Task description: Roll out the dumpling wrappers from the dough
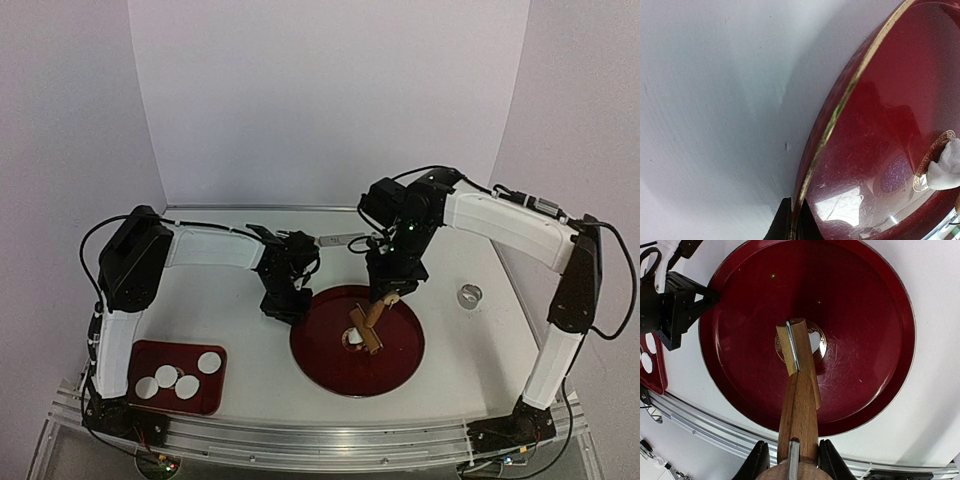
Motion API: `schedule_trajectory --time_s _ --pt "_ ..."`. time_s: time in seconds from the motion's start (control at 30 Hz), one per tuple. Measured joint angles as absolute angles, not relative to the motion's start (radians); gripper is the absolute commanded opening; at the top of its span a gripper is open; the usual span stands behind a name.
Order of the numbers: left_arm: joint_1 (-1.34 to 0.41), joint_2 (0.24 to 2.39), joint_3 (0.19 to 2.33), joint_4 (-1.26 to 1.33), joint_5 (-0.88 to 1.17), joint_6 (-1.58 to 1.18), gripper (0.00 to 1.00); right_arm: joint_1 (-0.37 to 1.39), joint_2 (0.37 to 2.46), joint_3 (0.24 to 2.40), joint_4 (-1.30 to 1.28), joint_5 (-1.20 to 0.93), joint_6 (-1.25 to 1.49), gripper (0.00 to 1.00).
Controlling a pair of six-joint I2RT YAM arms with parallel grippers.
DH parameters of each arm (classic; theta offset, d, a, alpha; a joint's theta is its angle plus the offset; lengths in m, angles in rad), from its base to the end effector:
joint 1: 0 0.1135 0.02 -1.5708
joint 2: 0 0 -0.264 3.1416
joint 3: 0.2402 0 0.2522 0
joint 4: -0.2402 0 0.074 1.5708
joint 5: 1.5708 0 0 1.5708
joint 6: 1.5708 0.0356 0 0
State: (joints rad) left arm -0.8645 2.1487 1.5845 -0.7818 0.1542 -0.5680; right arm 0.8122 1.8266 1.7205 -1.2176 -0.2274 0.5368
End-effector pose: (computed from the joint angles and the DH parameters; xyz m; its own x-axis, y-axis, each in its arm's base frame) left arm 0.2734 -0.3289 0.1479 -0.9497 0.2942 -0.1074 0.3121 0.9176 -0.2461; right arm 0.2441 0.2692 0.2972 -0.9542 -0.2825 -0.0984 -0.2991 0.9014 0.3129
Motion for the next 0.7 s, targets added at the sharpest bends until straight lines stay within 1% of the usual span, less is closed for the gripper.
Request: schedule_trajectory --time_s 0.4,0.7 --pt "-0.872 2.150 1.586 -0.781 0.155 -0.567 0.00 0.822 1.858 1.796 -1.226 -0.203 0.526 0.00" --pt "-0.873 2.154 1.591 -0.783 0.155 -0.565 0.00 0.825 1.886 1.798 -1.226 -0.202 0.522 0.00"
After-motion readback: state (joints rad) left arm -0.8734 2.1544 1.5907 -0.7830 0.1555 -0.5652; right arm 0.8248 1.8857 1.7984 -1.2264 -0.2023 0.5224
